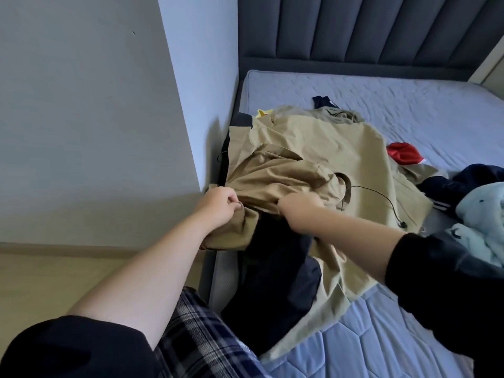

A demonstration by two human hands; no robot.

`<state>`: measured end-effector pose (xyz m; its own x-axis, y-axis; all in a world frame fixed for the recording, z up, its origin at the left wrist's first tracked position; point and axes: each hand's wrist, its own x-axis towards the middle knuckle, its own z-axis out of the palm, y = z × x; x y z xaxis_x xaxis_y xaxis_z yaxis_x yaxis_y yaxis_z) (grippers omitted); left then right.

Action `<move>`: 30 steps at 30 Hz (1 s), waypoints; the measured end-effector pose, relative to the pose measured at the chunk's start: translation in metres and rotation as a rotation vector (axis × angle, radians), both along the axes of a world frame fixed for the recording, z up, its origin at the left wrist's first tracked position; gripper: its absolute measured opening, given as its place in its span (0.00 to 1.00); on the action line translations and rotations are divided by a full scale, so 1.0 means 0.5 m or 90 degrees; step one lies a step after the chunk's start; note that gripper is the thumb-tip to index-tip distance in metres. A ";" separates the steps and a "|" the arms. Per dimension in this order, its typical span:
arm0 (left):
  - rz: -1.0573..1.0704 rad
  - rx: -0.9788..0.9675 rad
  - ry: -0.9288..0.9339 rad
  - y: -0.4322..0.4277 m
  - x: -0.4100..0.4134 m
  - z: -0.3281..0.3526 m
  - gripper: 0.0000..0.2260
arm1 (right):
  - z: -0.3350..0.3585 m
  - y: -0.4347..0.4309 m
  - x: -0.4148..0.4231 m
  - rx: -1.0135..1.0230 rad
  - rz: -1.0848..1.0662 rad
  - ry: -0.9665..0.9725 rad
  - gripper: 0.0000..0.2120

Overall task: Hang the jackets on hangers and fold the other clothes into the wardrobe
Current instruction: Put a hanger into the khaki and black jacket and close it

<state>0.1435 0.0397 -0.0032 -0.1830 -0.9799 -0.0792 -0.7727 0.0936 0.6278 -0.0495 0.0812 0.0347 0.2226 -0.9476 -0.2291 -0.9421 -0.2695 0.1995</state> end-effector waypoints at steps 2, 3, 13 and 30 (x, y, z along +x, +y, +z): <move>-0.033 -0.004 0.005 0.012 -0.021 0.038 0.09 | 0.031 -0.027 -0.046 -0.084 -0.049 0.007 0.12; -0.048 -0.009 0.034 0.018 -0.035 0.061 0.08 | 0.049 -0.040 -0.072 -0.126 -0.066 0.002 0.12; -0.019 0.035 0.320 0.030 -0.125 0.222 0.07 | 0.169 -0.029 -0.209 -0.181 -0.290 -0.214 0.14; 0.035 0.002 0.457 0.043 -0.152 0.347 0.08 | 0.195 0.009 -0.038 -0.128 -0.293 -0.827 0.15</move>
<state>0.0677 0.0614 0.1704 -0.1423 -0.9891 0.0391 -0.1732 0.0637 0.9828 -0.0686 0.0858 0.1324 -0.1688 -0.9846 0.0454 -0.4763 0.0411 -0.8783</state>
